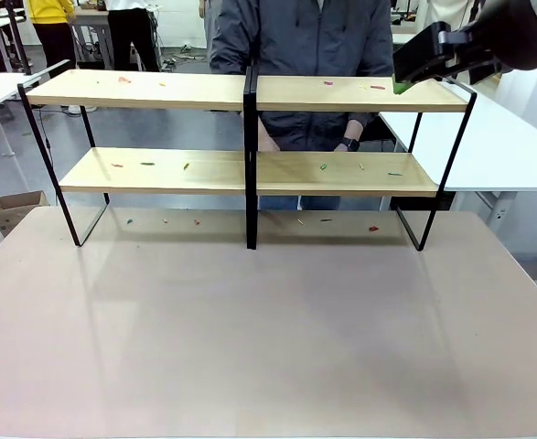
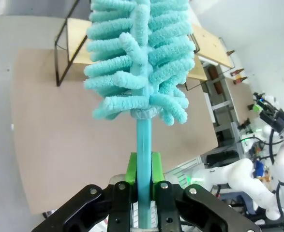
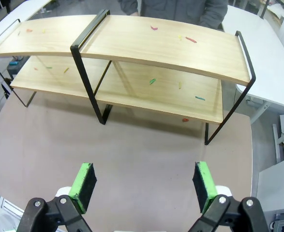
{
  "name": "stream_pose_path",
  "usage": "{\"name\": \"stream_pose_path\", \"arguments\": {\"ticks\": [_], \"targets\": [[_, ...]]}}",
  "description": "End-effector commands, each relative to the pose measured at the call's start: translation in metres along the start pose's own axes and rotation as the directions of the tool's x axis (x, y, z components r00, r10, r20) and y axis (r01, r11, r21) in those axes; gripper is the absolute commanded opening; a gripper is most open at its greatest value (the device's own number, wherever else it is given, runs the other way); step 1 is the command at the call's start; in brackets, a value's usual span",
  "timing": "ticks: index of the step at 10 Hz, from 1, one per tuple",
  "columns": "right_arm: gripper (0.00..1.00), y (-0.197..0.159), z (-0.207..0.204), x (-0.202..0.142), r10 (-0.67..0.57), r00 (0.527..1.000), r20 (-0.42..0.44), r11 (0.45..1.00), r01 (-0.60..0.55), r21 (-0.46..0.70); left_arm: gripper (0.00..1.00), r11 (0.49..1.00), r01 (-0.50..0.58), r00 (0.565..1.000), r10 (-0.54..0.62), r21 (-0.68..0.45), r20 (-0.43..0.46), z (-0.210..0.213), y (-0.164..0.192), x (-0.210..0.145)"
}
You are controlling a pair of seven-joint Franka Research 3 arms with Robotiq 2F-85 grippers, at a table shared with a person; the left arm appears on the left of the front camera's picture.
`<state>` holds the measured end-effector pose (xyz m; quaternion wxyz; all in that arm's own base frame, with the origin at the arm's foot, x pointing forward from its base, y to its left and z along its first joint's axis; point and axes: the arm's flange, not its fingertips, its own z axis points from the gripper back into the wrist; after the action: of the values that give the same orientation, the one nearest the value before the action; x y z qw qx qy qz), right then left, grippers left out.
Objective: Clean the shelves.
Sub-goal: Clean a randomly selected level of the Shelf with the Duster.
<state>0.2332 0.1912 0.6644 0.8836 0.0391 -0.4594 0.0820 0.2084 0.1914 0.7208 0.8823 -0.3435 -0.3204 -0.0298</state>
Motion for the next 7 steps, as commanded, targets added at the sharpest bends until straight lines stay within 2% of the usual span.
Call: {"name": "stream_pose_path", "arguments": {"ticks": [1,2,3,4,6,7], "targets": [[1.00,0.001,0.000,0.000,0.000,1.000,0.002,1.000,0.000,0.002,0.13,0.981,0.179,0.978,-0.185,-0.073,-0.093,-0.016,-0.035,-0.009],[1.00,0.001,0.000,0.000,0.000,1.000,0.002,1.000,0.000,0.002,0.13,0.945,0.309,0.919,-0.327,-0.111,-0.221,-0.043,-0.066,-0.026],[1.00,0.001,0.000,0.000,0.000,1.000,0.002,1.000,0.000,0.002,0.13,0.904,0.402,0.829,-0.427,-0.146,-0.361,-0.079,-0.095,-0.046],[1.00,0.001,0.000,0.000,0.000,1.000,0.002,1.000,0.000,0.002,0.13,0.857,0.485,0.710,-0.503,-0.177,-0.493,-0.119,-0.119,-0.071],[1.00,0.001,0.000,0.000,0.000,1.000,0.002,1.000,0.000,0.002,0.13,0.766,0.612,0.483,-0.560,-0.197,-0.673,-0.201,-0.162,-0.120],[1.00,0.001,0.000,0.000,0.000,1.000,0.002,1.000,0.000,0.002,0.13,0.738,0.636,0.405,-0.566,-0.223,-0.718,-0.229,-0.175,-0.141]]}}
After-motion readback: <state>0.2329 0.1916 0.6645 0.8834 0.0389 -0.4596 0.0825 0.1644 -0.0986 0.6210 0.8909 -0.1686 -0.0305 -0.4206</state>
